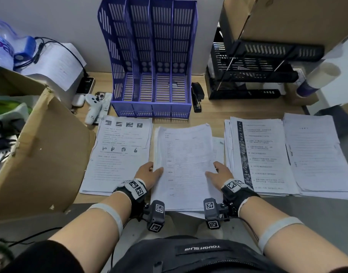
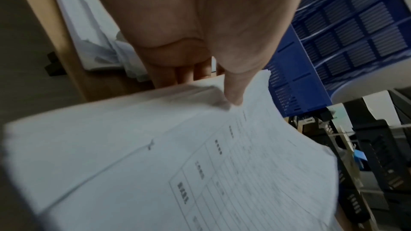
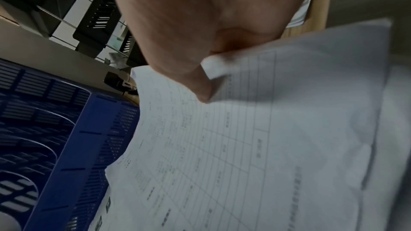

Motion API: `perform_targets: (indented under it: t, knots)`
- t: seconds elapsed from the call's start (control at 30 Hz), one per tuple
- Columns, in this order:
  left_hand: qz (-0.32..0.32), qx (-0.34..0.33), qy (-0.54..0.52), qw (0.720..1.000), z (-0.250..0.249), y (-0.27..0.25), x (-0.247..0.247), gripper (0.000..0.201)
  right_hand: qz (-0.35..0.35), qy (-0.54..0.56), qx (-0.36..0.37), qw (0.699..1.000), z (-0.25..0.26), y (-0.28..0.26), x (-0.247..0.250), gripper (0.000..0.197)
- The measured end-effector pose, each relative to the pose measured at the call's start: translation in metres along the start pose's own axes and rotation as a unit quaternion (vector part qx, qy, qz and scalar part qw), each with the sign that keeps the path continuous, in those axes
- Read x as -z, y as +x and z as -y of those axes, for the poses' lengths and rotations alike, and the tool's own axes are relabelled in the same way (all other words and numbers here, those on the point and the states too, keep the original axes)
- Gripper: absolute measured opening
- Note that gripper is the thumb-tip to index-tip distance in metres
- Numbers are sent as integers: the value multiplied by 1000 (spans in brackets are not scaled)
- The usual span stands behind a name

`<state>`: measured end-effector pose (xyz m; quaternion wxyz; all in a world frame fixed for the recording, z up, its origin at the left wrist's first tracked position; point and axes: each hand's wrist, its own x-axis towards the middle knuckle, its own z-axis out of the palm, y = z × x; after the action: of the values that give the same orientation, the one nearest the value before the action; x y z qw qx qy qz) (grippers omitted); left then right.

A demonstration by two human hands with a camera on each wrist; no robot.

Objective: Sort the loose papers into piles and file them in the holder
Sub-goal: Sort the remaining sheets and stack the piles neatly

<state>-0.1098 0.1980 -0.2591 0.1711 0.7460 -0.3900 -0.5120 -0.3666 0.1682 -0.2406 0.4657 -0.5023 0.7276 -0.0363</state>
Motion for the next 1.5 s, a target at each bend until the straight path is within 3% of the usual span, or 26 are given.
perform_targets:
  t: [0.1, 0.2, 0.3, 0.43, 0.57, 0.7, 0.87, 0.97, 1.2, 1.33, 1.4, 1.5]
  knots:
    - [-1, 31, -38, 999, -4, -2, -5, 9, -51, 27, 4, 998, -2, -7, 14, 35]
    - [31, 62, -125, 990, -8, -3, -13, 14, -119, 60, -20, 991, -13, -7, 32, 37]
    - [22, 92, -187, 978, -11, 1, -18, 13, -169, 96, -49, 980, -26, -8, 49, 41]
    - [10, 78, -159, 984, -15, 5, -25, 14, -174, 99, -97, 975, -40, -8, 62, 39]
    - [5, 45, -131, 990, -23, 8, -34, 14, -163, 77, -73, 981, -47, -11, 59, 31]
    - [4, 13, -33, 999, -29, 12, -41, 20, -147, 70, -68, 984, -44, -18, 51, 34]
    - [2, -17, 84, 996, -33, 14, -47, 29, -231, 86, -105, 964, -55, -17, 62, 39]
    - [25, -14, 101, 995, -35, 17, -50, 30, -270, 105, -137, 947, -67, -17, 78, 41]
    - [33, -36, 170, 984, -41, 27, -64, 44, -239, 106, -183, 948, -78, -17, 90, 41]
    - [26, -37, 180, 983, -48, 31, -70, 28, -156, 91, -172, 968, -82, -9, 79, 42]
    - [31, -54, 164, 985, -52, 30, -72, 16, -134, 87, -153, 975, -85, -3, 71, 35]
    - [57, -103, 117, 986, -55, 25, -77, 18, -137, 98, -135, 976, -85, 4, 65, 7]
